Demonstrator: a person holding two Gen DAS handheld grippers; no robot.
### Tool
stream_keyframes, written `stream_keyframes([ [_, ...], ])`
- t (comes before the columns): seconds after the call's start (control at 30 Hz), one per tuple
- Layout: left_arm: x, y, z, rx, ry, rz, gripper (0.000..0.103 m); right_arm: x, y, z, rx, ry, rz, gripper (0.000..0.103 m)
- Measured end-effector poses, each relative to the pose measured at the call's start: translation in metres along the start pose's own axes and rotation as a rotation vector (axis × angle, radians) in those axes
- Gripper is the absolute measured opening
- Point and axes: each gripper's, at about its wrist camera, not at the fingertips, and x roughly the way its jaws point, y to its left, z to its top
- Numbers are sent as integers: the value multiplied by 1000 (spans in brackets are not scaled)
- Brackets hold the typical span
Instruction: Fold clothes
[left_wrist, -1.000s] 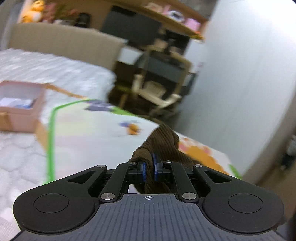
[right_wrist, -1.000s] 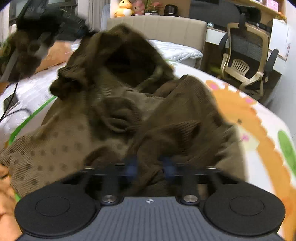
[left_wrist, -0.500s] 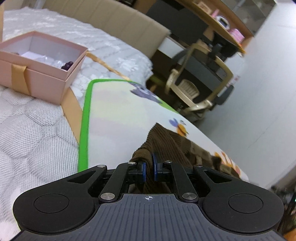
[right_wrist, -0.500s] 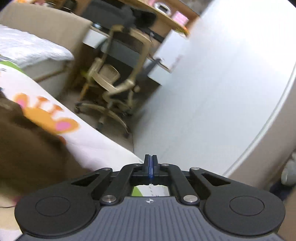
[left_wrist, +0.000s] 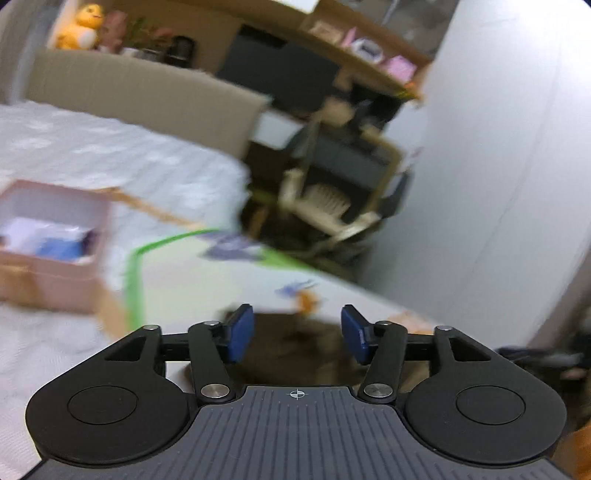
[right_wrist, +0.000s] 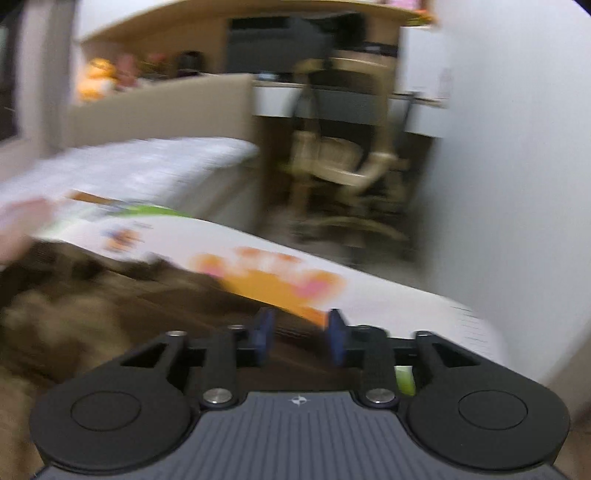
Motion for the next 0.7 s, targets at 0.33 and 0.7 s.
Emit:
stream_keyframes([
  [0.33,130,-22,-34,-148,333,-83,75,71,67,-17,-31,118,142,48],
  [0.7,186,-9,30,-228,49,-81,66,48,59,-16,-49,48,118,62],
])
